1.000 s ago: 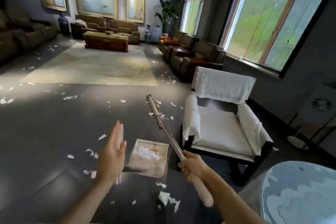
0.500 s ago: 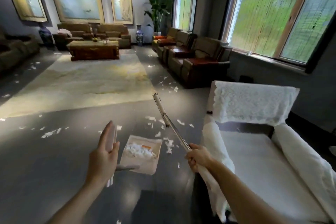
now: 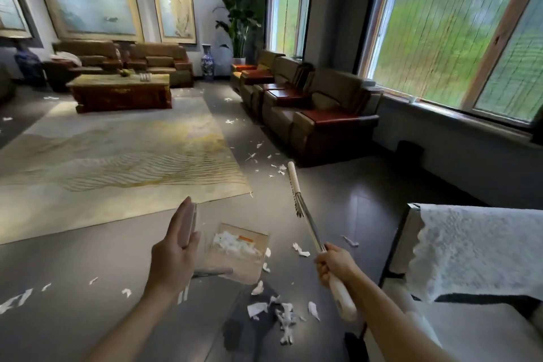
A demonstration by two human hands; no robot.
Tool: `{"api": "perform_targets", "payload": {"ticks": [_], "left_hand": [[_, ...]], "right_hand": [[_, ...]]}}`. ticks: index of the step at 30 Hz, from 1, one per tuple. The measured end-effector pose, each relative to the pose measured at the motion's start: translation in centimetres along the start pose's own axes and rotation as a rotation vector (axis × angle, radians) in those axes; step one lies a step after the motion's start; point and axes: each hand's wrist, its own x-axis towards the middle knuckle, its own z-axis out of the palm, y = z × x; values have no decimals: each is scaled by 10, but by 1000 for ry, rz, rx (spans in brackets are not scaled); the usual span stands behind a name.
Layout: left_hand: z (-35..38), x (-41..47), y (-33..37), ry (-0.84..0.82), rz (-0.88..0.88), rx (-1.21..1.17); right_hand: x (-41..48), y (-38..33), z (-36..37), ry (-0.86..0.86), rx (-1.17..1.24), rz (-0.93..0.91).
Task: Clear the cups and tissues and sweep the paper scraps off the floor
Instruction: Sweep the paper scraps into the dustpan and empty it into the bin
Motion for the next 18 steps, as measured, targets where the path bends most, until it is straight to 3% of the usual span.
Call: {"api": "perform_targets", "payload": {"ticks": [7, 18], "left_hand": [[110, 235, -86, -186, 125, -137], [320, 520, -120, -362, 276, -228]], "right_hand": [[189, -88, 57, 187, 108, 7], [396, -226, 63, 412, 333, 11]]}}
